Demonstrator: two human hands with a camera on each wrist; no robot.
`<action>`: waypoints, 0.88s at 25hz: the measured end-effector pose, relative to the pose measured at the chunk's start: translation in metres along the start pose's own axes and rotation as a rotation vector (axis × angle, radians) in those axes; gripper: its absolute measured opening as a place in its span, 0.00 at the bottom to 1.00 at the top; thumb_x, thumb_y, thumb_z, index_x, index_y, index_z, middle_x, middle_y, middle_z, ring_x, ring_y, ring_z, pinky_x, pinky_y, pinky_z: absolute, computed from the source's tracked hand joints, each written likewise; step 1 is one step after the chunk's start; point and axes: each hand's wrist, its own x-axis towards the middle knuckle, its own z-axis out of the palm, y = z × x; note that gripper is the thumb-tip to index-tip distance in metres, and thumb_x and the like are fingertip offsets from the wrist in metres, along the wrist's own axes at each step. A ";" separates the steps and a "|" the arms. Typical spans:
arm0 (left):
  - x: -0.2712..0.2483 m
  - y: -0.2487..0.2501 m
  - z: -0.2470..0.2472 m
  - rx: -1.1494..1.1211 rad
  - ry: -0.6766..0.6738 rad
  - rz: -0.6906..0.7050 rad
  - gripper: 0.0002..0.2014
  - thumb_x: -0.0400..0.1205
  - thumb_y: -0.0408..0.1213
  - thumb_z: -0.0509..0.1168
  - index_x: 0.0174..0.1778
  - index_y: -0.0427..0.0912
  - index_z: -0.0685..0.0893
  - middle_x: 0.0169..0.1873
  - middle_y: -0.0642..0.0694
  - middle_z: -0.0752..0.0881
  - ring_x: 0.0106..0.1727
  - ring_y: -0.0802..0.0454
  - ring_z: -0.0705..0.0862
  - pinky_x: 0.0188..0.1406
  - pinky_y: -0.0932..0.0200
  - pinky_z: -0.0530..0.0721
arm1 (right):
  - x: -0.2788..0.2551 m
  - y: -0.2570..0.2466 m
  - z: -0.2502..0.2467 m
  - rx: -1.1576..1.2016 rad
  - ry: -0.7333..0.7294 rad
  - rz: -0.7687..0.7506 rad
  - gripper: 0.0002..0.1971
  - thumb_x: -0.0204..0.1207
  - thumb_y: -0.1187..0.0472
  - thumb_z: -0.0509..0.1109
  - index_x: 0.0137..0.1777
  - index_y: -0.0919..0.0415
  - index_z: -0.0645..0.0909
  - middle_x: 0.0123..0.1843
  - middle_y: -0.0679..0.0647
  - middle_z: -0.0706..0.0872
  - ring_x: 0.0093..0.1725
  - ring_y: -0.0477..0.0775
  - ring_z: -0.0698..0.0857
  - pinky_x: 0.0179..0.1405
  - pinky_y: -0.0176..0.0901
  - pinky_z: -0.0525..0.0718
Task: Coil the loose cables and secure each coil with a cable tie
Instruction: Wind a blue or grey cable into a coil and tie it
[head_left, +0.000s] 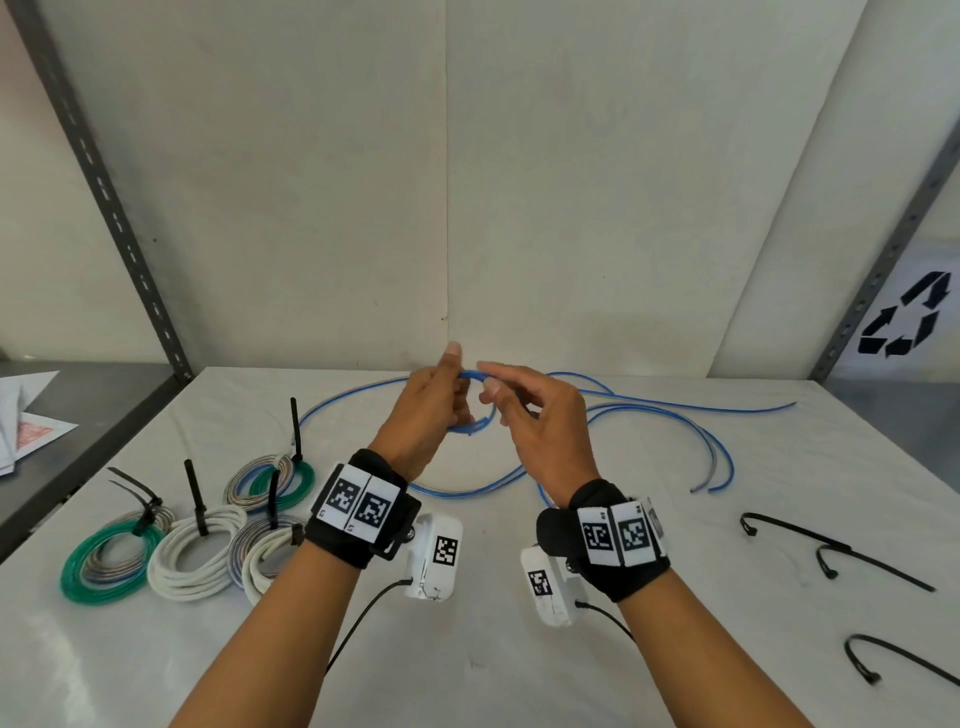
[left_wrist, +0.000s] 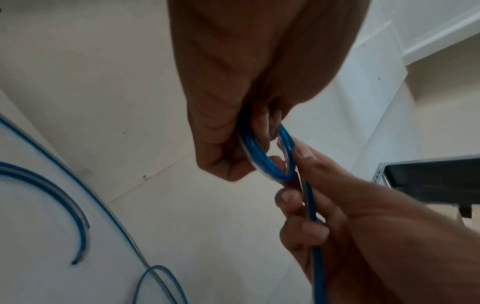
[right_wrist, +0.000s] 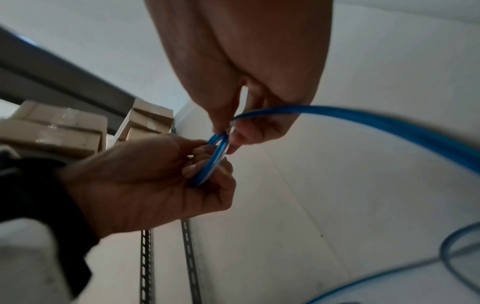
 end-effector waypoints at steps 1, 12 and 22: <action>0.001 0.001 -0.001 -0.070 0.055 0.010 0.24 0.93 0.50 0.50 0.30 0.47 0.67 0.27 0.51 0.59 0.26 0.55 0.59 0.30 0.61 0.66 | 0.000 -0.001 0.002 0.063 0.042 0.035 0.08 0.83 0.61 0.71 0.58 0.56 0.89 0.44 0.48 0.93 0.38 0.44 0.88 0.42 0.41 0.86; 0.000 0.001 -0.002 -0.177 0.056 -0.082 0.22 0.93 0.39 0.48 0.36 0.39 0.78 0.22 0.48 0.70 0.25 0.52 0.73 0.40 0.56 0.78 | 0.000 0.001 0.005 0.186 0.069 0.107 0.08 0.82 0.68 0.72 0.58 0.60 0.89 0.42 0.53 0.90 0.38 0.48 0.85 0.33 0.37 0.84; -0.002 -0.010 0.000 0.125 0.040 -0.072 0.19 0.91 0.36 0.53 0.31 0.43 0.71 0.18 0.57 0.67 0.20 0.59 0.68 0.38 0.52 0.75 | -0.002 0.004 -0.006 -0.092 -0.105 0.045 0.11 0.84 0.63 0.70 0.62 0.51 0.89 0.48 0.41 0.91 0.40 0.45 0.87 0.37 0.37 0.86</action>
